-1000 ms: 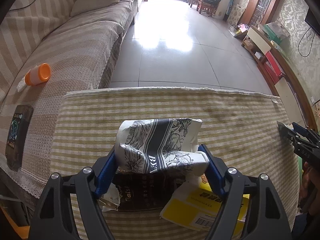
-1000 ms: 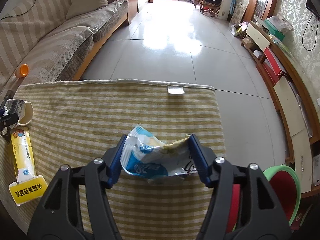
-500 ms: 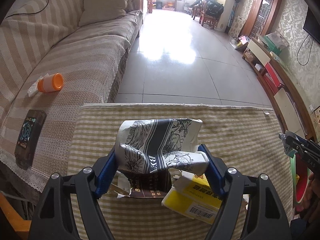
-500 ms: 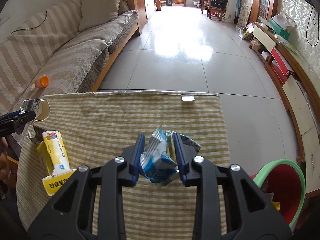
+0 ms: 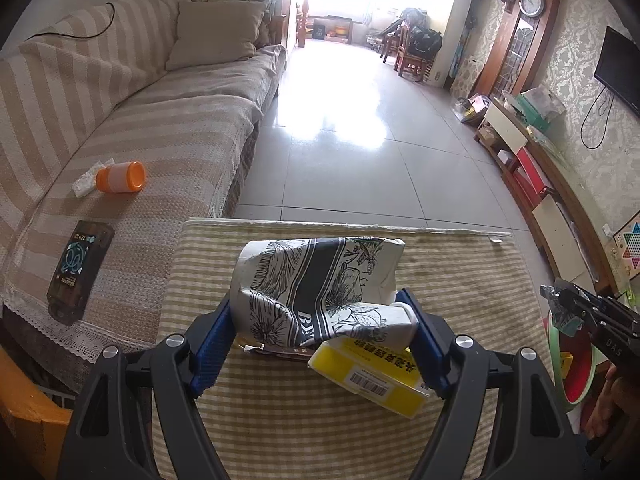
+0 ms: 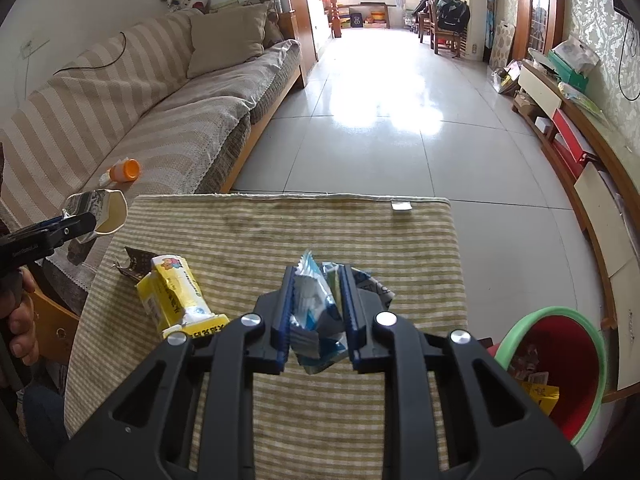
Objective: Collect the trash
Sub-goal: 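Lift the paper bag and wrapper and carry both over the red bin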
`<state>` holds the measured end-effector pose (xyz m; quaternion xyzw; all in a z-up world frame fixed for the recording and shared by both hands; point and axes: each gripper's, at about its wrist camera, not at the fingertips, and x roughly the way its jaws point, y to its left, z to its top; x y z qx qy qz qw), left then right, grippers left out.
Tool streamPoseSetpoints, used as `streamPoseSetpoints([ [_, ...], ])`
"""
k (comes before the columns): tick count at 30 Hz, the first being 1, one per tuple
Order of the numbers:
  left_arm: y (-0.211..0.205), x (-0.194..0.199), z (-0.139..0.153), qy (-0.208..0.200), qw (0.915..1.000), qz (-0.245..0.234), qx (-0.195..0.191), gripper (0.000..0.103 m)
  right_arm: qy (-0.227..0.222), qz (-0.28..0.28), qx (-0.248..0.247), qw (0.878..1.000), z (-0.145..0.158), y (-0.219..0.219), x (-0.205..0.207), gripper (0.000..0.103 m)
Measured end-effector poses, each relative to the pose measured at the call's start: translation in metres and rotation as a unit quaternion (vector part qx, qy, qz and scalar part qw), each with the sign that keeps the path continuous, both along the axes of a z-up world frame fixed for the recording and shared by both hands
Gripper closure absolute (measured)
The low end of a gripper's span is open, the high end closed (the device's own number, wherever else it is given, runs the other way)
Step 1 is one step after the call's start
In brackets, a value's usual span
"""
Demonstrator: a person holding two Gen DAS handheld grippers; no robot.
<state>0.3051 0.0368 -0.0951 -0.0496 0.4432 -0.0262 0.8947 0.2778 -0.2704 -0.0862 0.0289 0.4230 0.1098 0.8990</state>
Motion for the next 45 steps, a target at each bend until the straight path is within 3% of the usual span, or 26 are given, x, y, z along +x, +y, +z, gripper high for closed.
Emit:
streamPoseSetpoints([
  [13, -0.062, -0.041, 0.051, -0.036, 0.9984, -0.043, -0.007, 0.029, -0.042, -0.016, 0.014, 0.999, 0.052, -0.034, -0.052, 0.081],
  [23, -0.133, -0.057, 0.061, -0.041, 0.9946, -0.095, -0.01, 0.029, -0.061, -0.061, 0.02, 0.996, 0.07, -0.095, -0.083, 0.081],
  [34, -0.256, -0.061, 0.051, -0.027, 0.9818, -0.186, -0.029, 0.029, -0.056, -0.146, 0.025, 0.987, 0.06, -0.205, -0.109, 0.081],
  [45, -0.363, -0.064, 0.03, -0.005, 0.9629, -0.262, -0.063, 0.029, -0.031, -0.196, 0.04, 0.979, 0.025, -0.287, -0.127, 0.081],
])
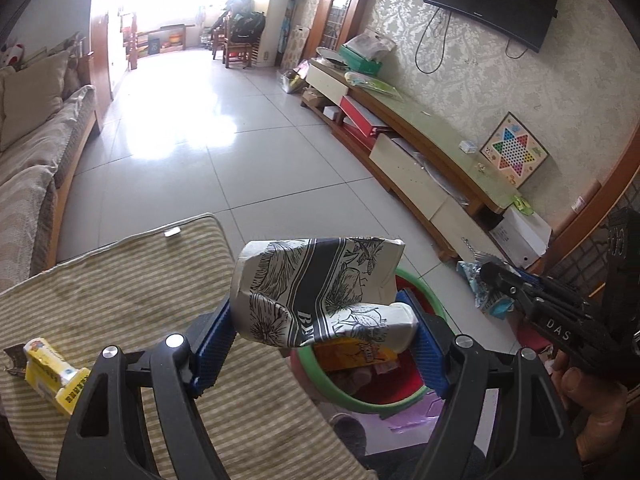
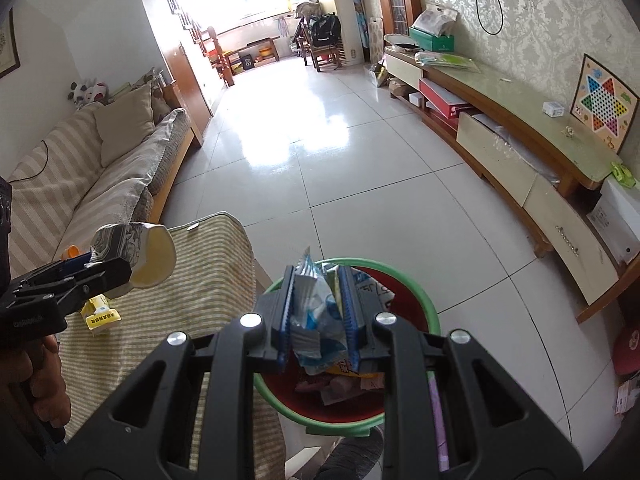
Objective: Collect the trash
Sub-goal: 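Lift the paper bag and wrapper and carry both over the red bin, then open both tools to drop the paper bag and wrapper into the bin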
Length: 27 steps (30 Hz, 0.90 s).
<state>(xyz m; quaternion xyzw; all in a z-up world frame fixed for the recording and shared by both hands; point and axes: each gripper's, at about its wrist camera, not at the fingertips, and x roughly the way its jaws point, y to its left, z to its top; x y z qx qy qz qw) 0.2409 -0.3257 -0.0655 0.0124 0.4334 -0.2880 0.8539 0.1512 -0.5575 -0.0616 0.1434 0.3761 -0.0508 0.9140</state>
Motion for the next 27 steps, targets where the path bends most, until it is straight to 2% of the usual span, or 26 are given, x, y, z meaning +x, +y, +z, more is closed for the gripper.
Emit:
streamPoseSetpoints([
  [6, -0.038, -0.002, -0.013, 0.011, 0.9997, -0.024, 0.001, 0.029, 0.012, -0.006, 0.016, 1.0, -0.023, -0.017, -0.001, 0.081],
  [12, -0.054, -0.002, -0.022, 0.02, 0.999, -0.039, 0.004, 0.029, 0.023, -0.004, 0.025, 0.999, -0.039, -0.017, 0.0, 0.081],
  [27, -0.07, 0.002, -0.027, 0.03, 0.998, -0.055, -0.003, 0.029, 0.03, -0.003, 0.03, 0.999, -0.047, -0.019, 0.006, 0.081],
])
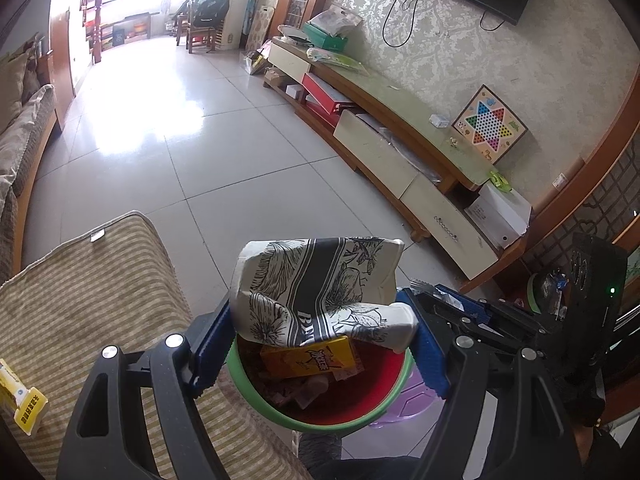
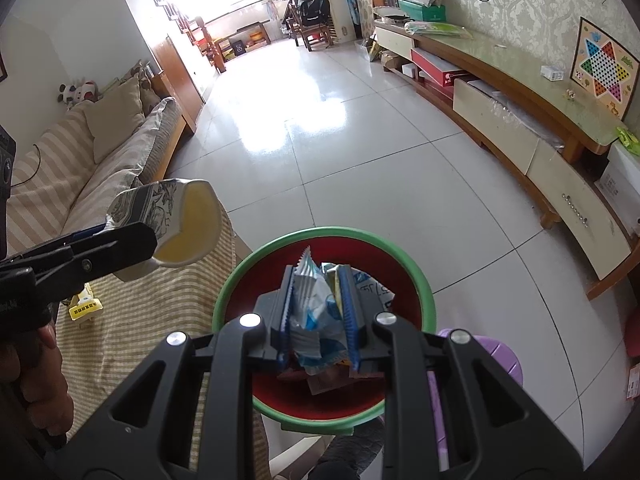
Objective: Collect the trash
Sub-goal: 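Open both tools to drop the paper bag and wrapper into the bin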
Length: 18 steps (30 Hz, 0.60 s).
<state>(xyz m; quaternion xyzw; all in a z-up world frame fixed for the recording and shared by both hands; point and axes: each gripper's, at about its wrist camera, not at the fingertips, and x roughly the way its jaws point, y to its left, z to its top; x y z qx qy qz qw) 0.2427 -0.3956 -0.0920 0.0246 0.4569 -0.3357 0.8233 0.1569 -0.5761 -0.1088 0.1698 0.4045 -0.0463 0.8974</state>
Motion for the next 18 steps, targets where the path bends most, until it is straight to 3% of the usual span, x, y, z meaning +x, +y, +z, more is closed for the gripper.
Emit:
streamPoseSetpoints([
  [6, 0.0, 0.001, 0.002, 0.006, 0.9999, -0.002, -0.014, 0.028, 0.002, 0.002, -0.003, 1.0, 0.0, 0.001, 0.001, 0.077],
  [8, 0.002, 0.001, 0.002, 0.008, 0.9998, -0.002, -0.02, 0.025, 0.001, -0.001, -0.004, 1.0, 0.001, 0.0, 0.001, 0.059],
  [10, 0.005, 0.0, 0.006, -0.001, 0.9997, 0.005, -0.023, 0.015, 0.0, -0.002, -0.008, 1.0, 0.002, 0.0, 0.002, 0.044],
  [15, 0.013, 0.004, 0.016, -0.011, 0.9991, 0.016, -0.038, 0.011, -0.004, -0.008, -0.013, 1.0, 0.004, 0.002, 0.001, 0.021],
  [18, 0.017, 0.004, 0.021, -0.017, 0.9988, 0.024, -0.04, 0.01, -0.006, -0.008, -0.014, 1.0, 0.007, 0.004, 0.001, 0.016],
])
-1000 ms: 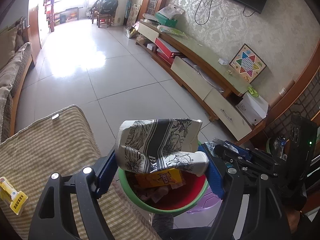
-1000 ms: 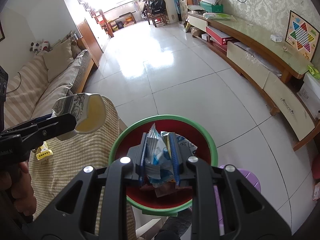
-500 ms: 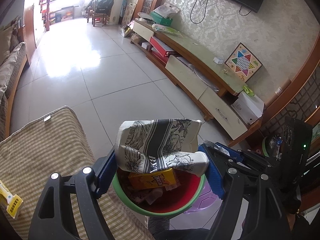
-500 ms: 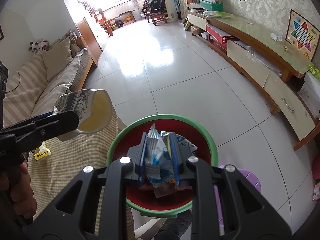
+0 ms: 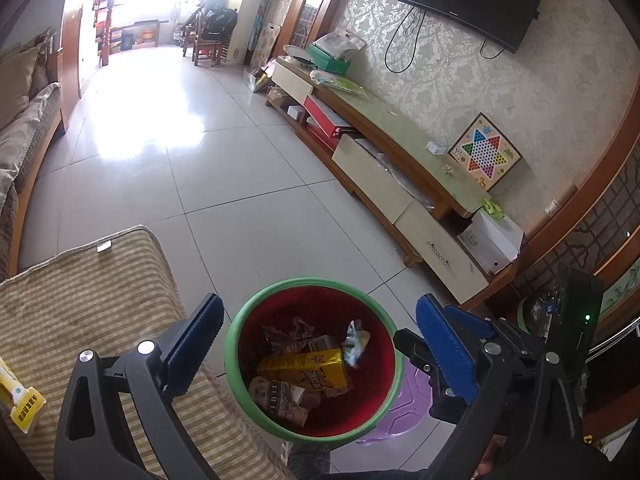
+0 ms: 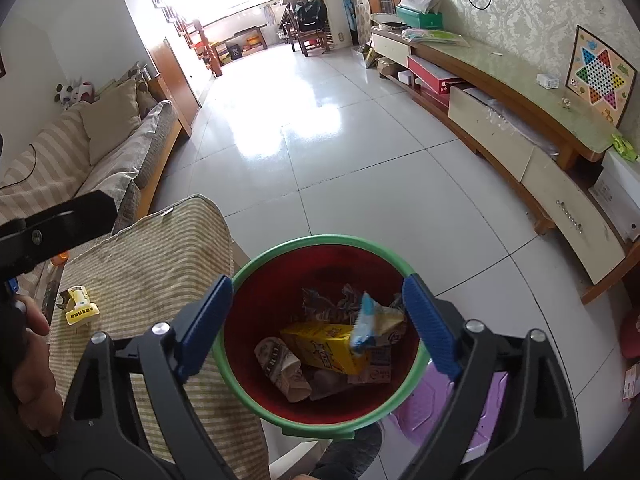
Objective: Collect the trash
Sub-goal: 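Open both tools to drop the paper bag and wrapper into the bin, then move both open tools back over the coffee table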
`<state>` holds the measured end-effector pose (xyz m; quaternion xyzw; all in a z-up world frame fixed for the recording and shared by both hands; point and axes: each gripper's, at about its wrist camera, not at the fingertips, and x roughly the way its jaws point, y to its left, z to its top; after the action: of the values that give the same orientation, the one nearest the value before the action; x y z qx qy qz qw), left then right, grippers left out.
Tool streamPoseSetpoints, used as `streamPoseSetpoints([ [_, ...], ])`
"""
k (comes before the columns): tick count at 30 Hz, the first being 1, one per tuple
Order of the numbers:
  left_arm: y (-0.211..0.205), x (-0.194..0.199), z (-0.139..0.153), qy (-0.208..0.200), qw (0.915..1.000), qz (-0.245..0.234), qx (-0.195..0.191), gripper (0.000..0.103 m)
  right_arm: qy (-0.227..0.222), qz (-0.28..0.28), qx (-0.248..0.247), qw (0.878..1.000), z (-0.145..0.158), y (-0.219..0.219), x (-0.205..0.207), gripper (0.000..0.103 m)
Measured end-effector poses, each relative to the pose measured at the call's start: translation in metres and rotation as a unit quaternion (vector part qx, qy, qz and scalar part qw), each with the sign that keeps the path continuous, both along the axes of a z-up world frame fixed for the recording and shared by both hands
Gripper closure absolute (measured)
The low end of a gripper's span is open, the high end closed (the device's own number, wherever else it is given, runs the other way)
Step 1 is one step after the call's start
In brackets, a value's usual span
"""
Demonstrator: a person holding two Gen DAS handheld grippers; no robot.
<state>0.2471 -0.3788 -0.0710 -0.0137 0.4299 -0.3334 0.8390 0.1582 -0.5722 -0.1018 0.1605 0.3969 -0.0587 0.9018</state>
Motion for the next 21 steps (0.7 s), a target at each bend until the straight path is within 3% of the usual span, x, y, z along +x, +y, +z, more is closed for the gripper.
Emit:
streamPoseSetpoints([
  [11, 0.042, -0.003, 0.018, -0.013, 0.9994, 0.032, -0.001, 0.008, -0.016, 0.008, -0.017, 1.0, 0.024, 0.022, -0.004, 0.008],
  [21, 0.113, -0.022, 0.036, -0.027, 0.9969, 0.074, 0.0, 0.008, -0.029, 0.036, -0.026, 0.999, 0.045, 0.071, -0.009, 0.005],
])
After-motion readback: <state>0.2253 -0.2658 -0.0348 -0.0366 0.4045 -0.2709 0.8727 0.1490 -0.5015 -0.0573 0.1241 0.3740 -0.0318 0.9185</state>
